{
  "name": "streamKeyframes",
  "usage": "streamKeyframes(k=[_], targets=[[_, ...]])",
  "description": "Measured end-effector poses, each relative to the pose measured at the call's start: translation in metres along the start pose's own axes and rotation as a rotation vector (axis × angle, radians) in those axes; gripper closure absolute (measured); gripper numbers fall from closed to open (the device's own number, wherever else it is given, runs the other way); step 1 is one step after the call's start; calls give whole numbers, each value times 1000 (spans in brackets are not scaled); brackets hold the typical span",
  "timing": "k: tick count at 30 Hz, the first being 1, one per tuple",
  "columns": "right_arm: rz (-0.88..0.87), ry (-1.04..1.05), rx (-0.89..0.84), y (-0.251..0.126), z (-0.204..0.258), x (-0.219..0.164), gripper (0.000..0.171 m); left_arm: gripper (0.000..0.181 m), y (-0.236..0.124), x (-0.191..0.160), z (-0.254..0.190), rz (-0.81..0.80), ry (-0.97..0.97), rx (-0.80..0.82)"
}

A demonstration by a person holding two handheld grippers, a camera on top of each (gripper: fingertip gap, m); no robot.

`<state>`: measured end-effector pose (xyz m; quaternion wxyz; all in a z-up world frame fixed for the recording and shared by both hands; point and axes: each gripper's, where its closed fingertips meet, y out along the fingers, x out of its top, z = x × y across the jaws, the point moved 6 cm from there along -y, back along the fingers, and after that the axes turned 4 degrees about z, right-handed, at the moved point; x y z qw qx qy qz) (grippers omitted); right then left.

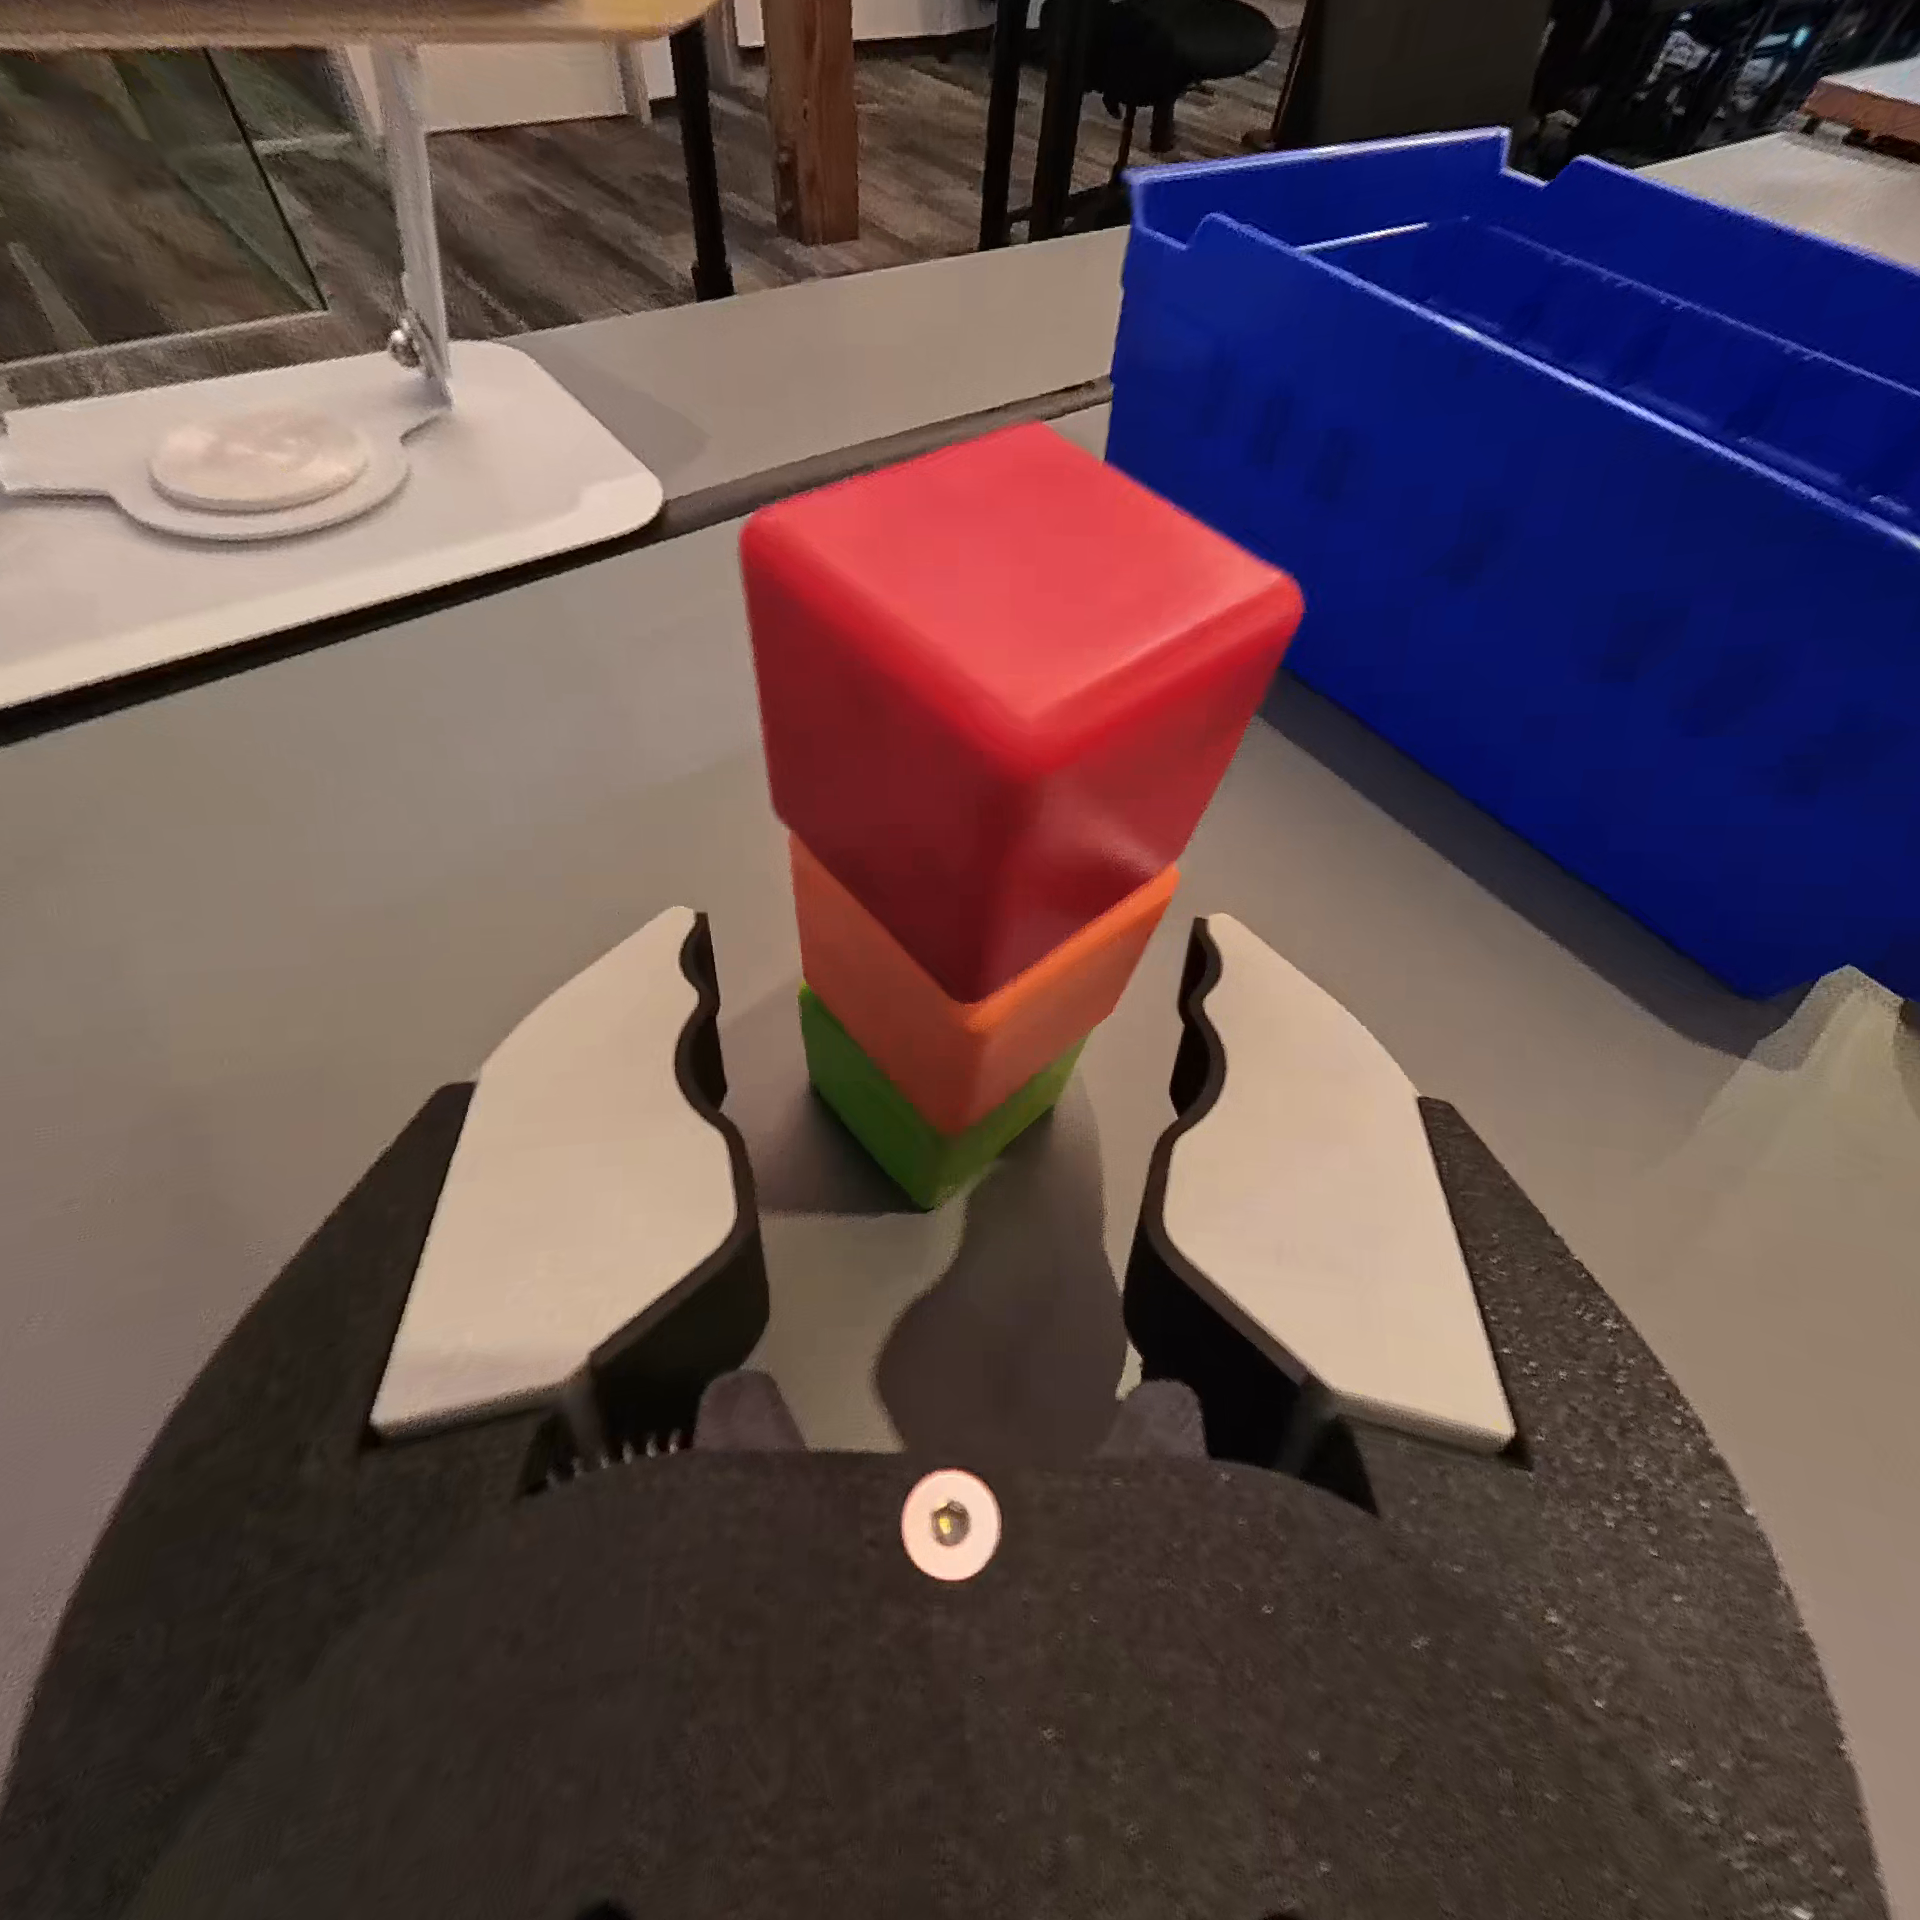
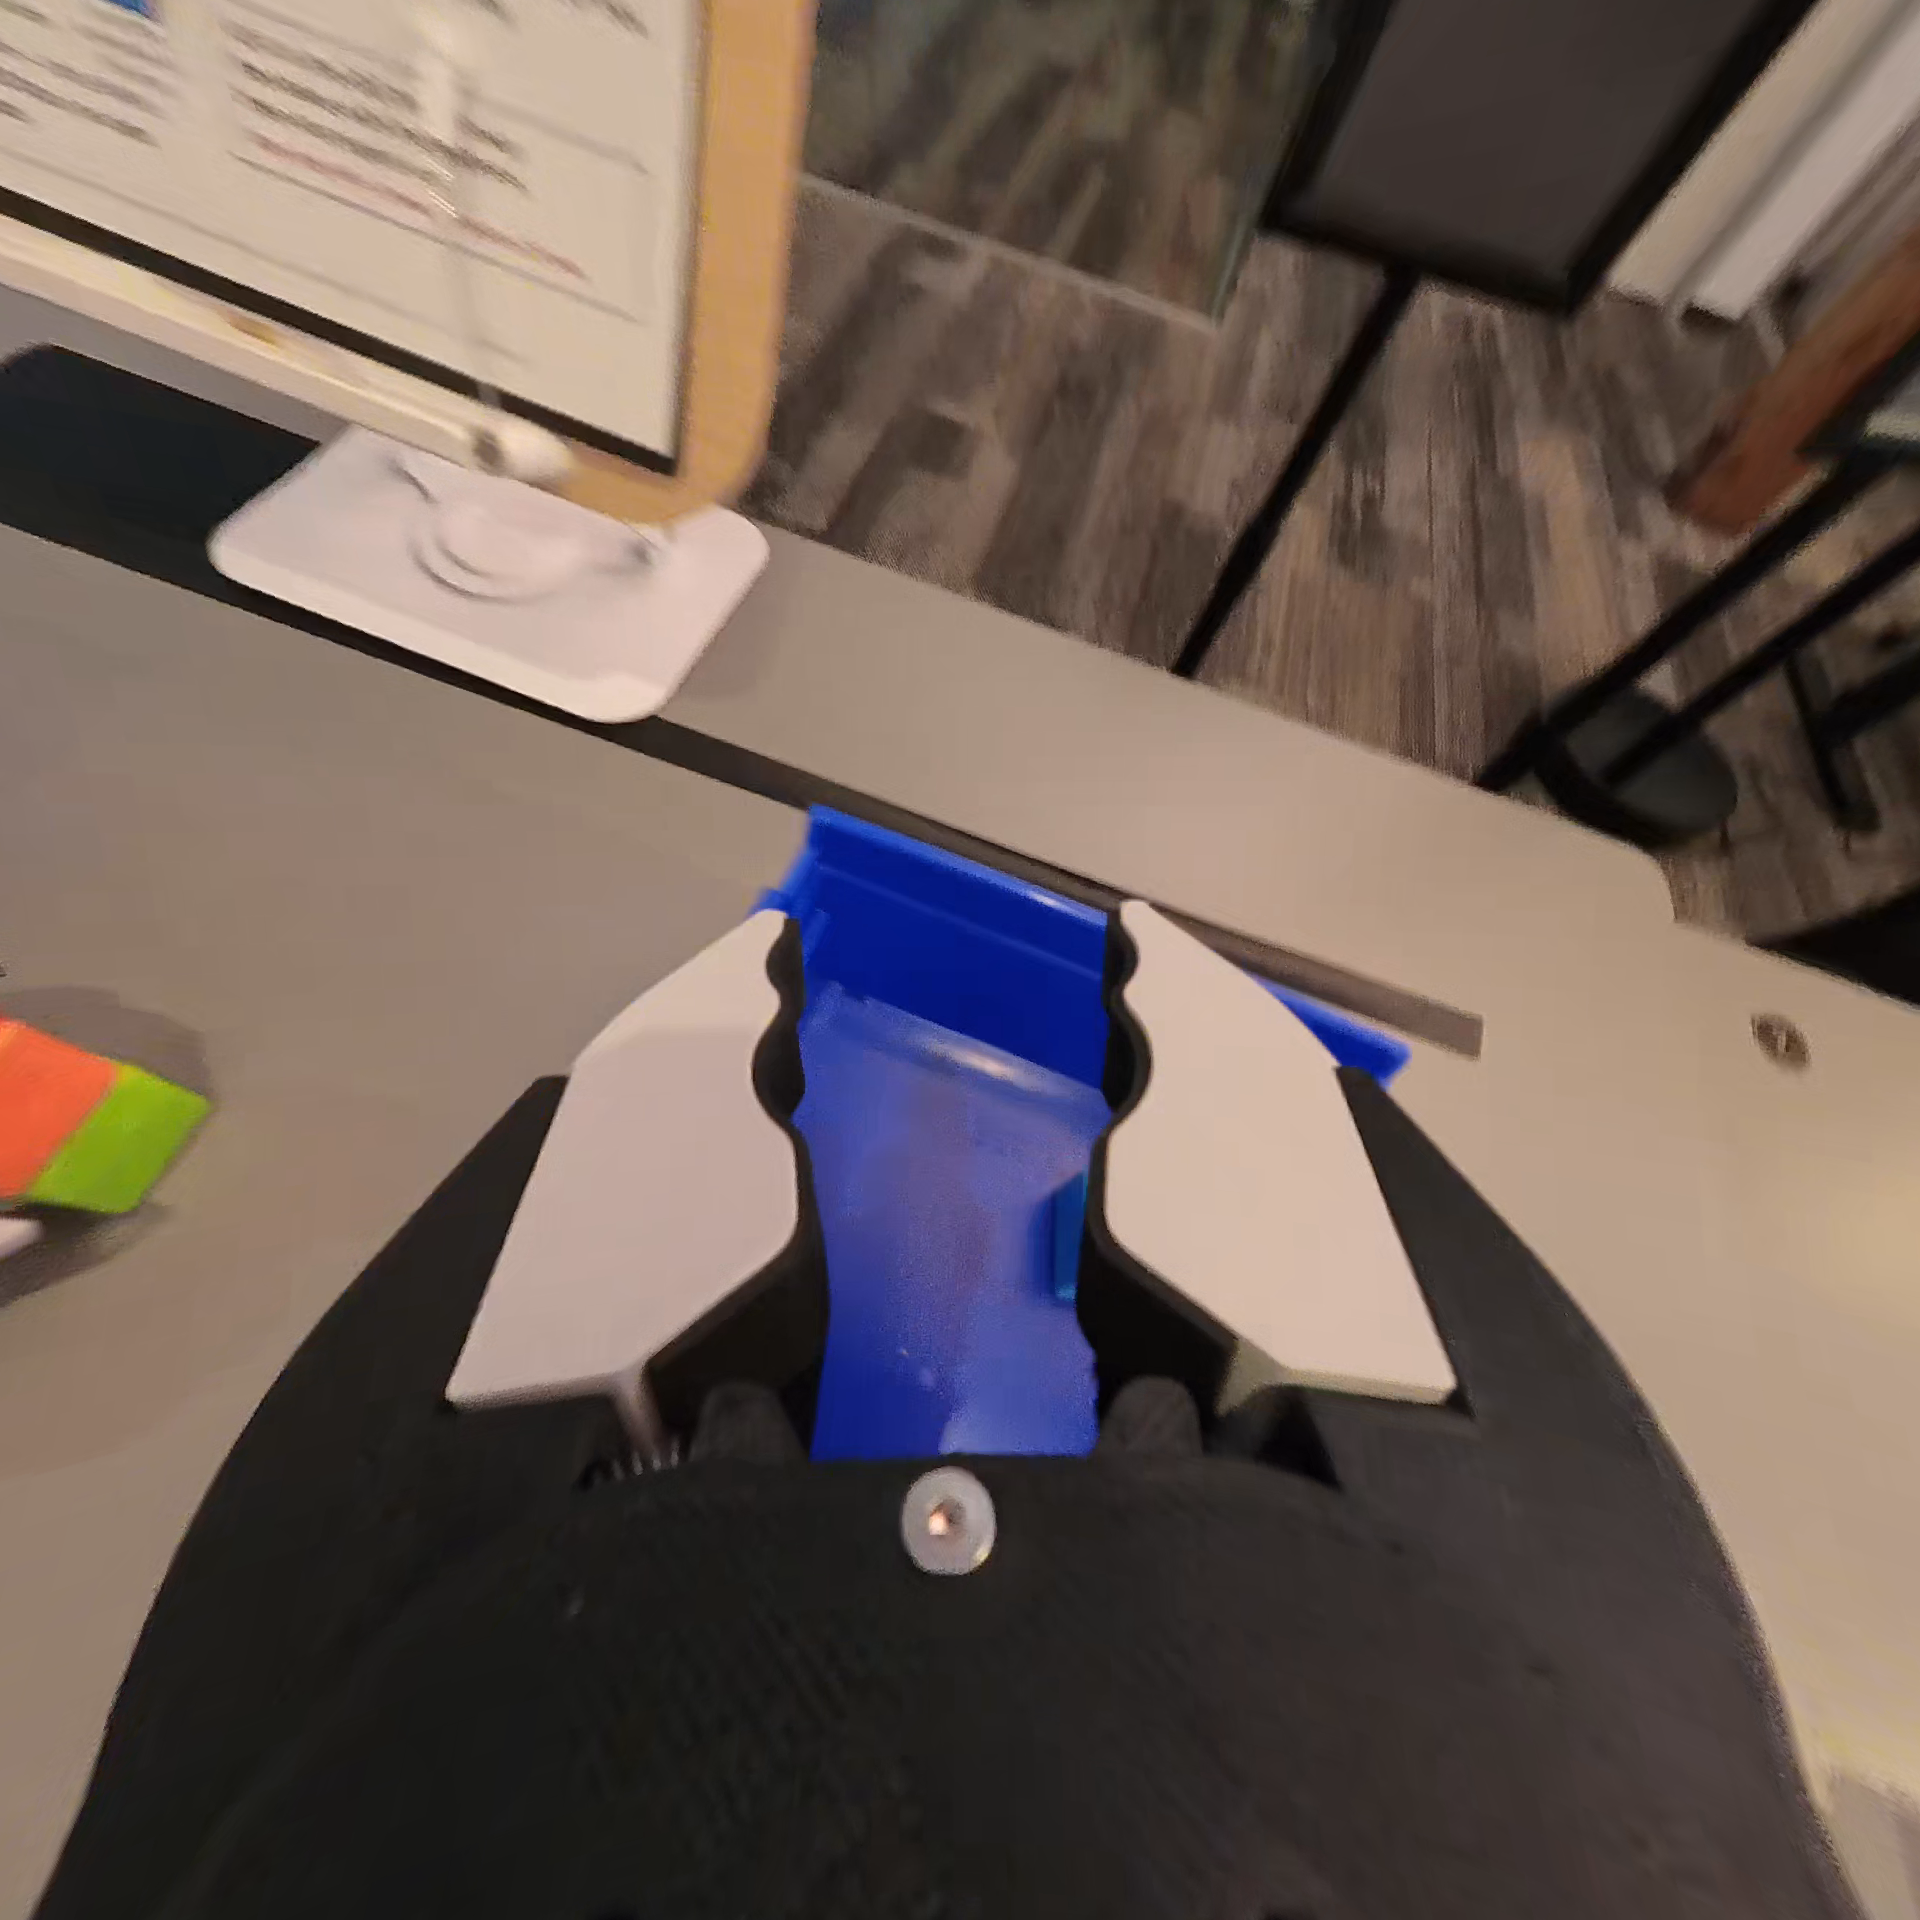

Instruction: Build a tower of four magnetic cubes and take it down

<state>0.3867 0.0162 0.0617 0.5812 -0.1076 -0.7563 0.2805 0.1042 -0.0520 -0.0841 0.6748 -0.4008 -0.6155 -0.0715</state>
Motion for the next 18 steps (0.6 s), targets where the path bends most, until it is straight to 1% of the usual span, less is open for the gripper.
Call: streamKeyframes(k=[2, 4, 5, 7, 10, 13, 15, 18], targets=[[-51, -58, 36, -10, 22, 14, 115, 97, 1, 2, -4, -14, 21, -2], [-71, -101, 114, -14, 46, 22, 114, 100, 3, 1, -4, -8, 39, 13], [-74, -114, 169, -14, 59, 24, 114, 104, 4, 2, -3, -5, 44, 17], [-71, -162, 296, -13, 88, 27, 114, 115, 4, 2, -2, -7, 42, 4], [-64, -258, 510, -9, 134, 26, 114, 116, 5, 3, -1, -4, 44, -2], [-50, -357, 732, -3, 178, 17, 109, 116, 5, 3, -2, -3, 50, -17], [-47, -450, 774, 4, 198, 9, 104, 116, 5, 2, -3, -1, 57, -29], [-9, -544, 796, 16, 218, -4, 103, 116, 4, 2, -6, 1, 70, -52]])
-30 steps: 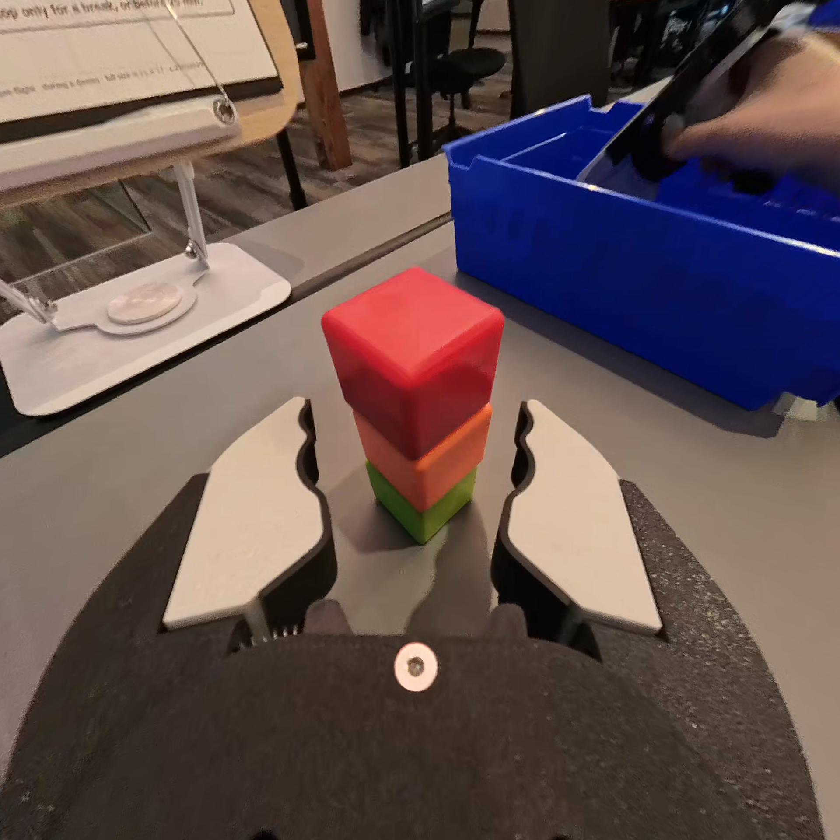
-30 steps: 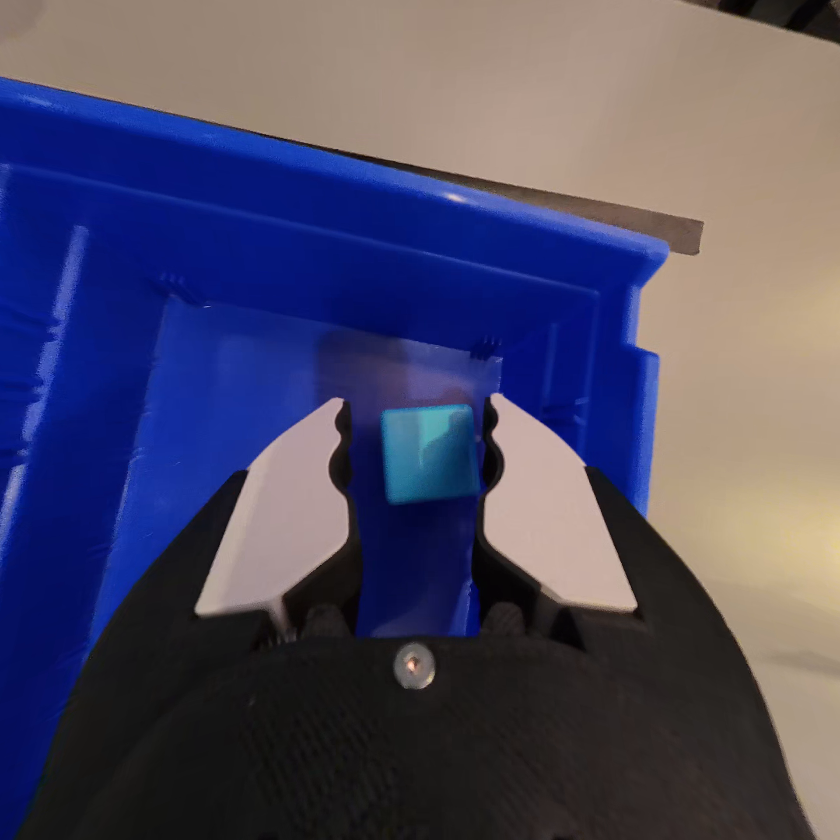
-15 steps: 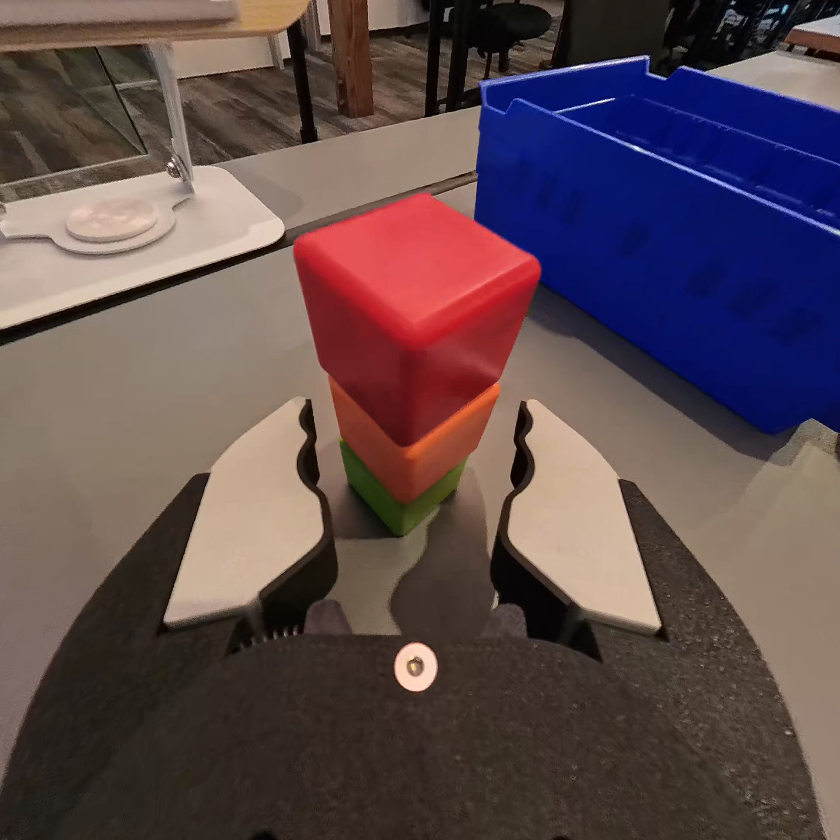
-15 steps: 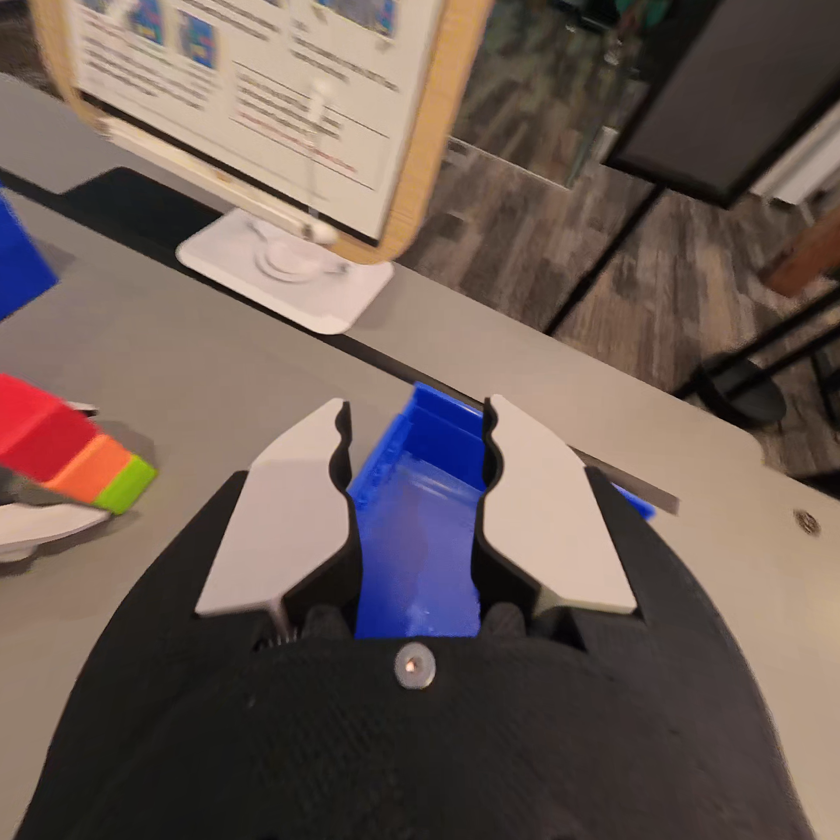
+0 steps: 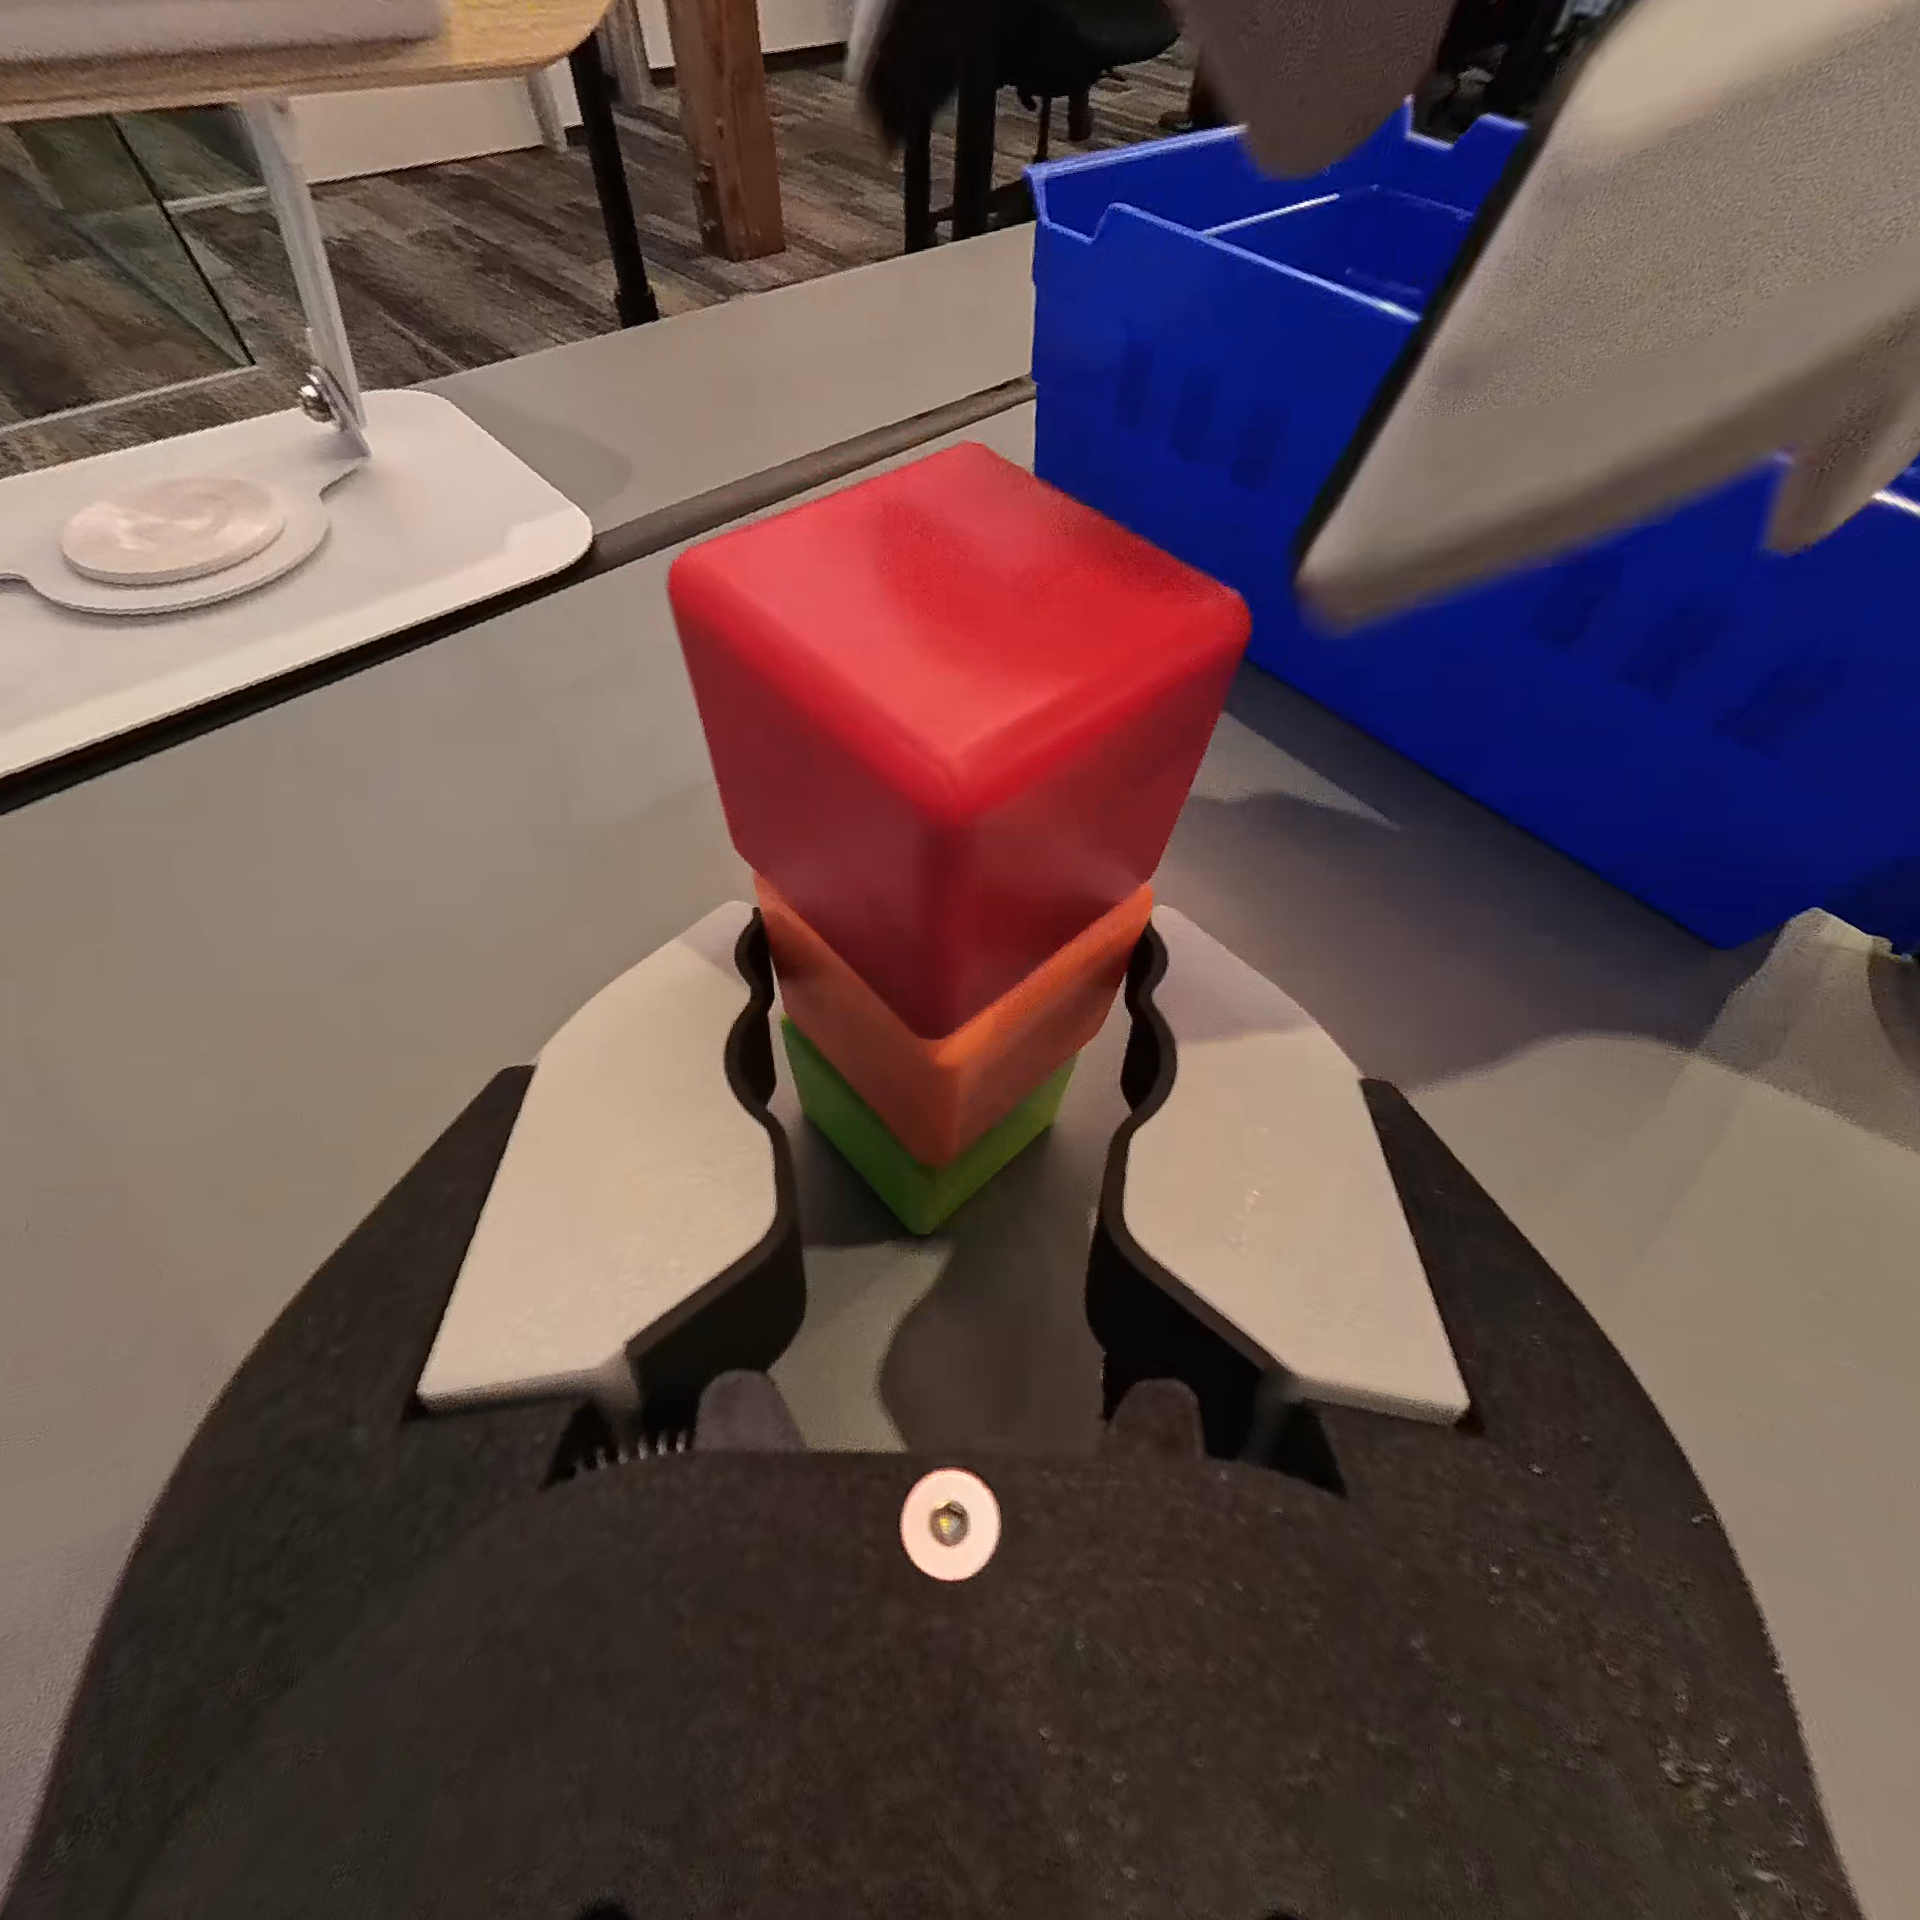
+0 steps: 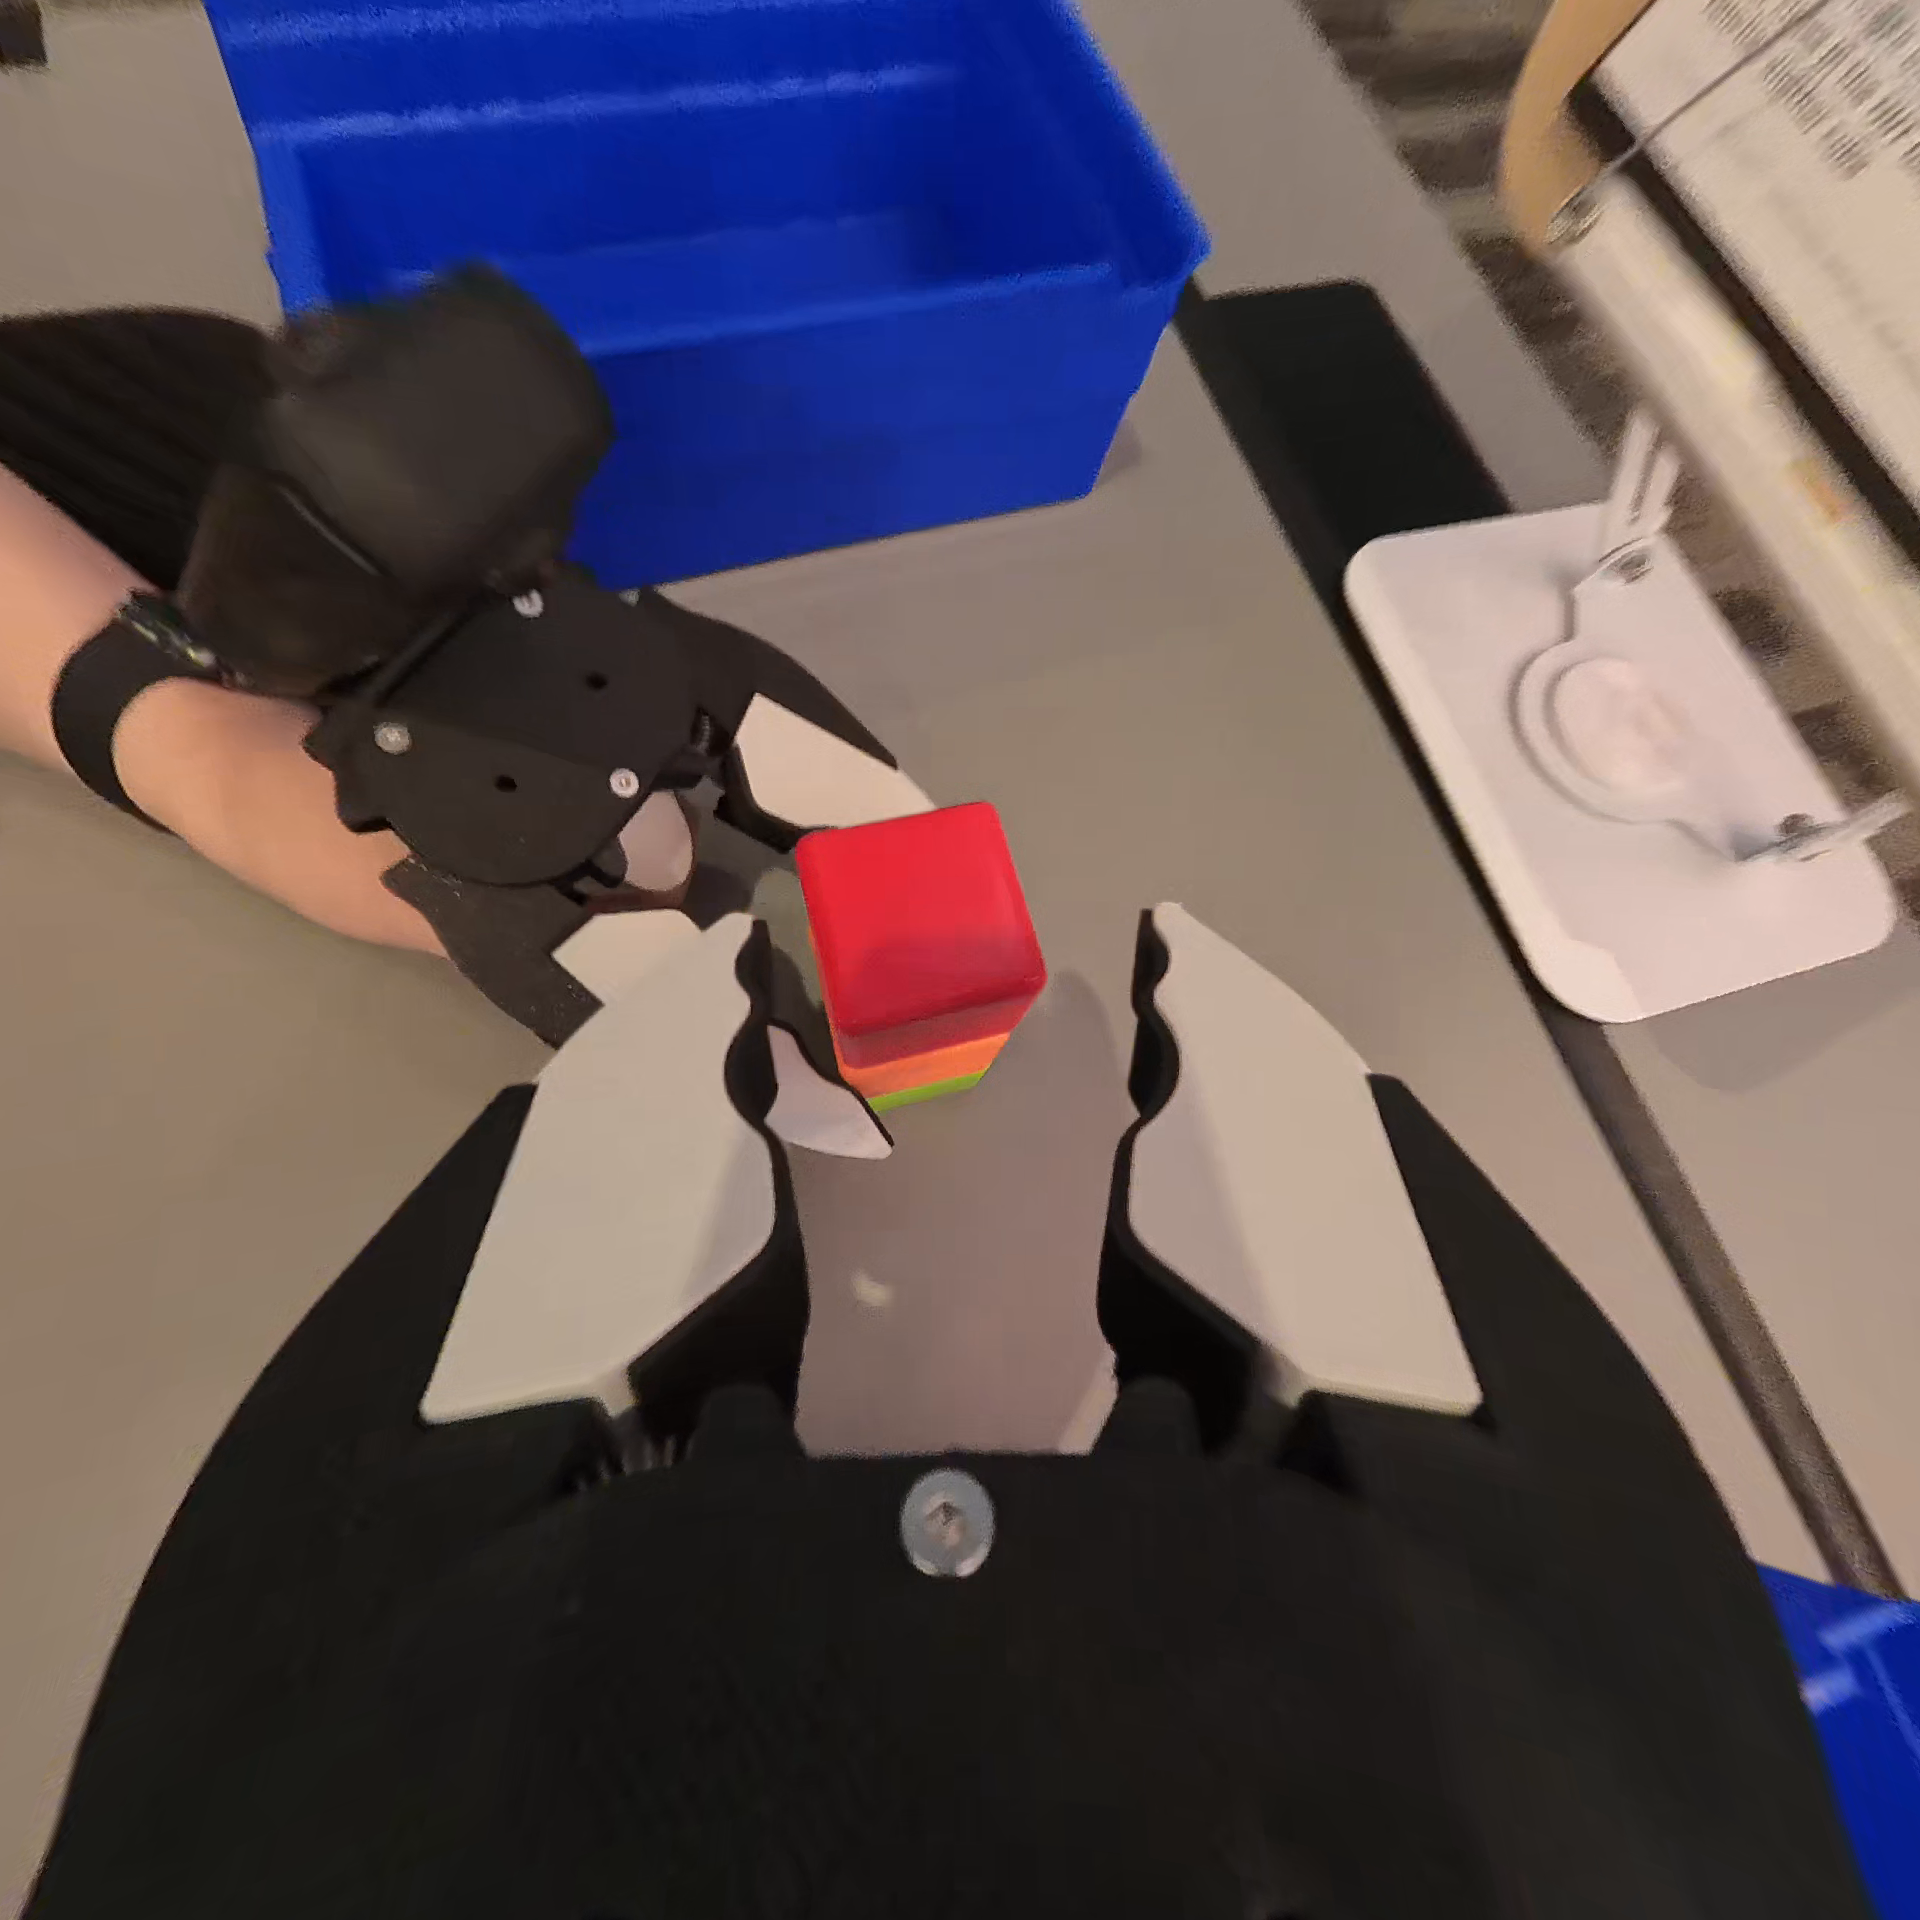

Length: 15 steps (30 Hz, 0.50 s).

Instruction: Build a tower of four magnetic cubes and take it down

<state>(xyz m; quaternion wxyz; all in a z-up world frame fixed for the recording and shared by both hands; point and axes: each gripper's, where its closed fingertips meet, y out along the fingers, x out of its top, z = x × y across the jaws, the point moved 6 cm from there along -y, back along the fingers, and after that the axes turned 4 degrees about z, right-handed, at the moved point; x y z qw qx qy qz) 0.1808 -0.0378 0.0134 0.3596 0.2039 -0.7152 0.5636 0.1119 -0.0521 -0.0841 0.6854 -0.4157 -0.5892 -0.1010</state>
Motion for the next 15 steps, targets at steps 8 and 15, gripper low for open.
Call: streamKeyframes(k=[8, 15], targets=[[85, -23, 73, 26, 6, -13, 120, 116, -1, -1, -6, 2, 17, -37], [107, -11, 67, 24, 5, -13, 120, 116, 0, 0, -7, 3, 25, -41]])
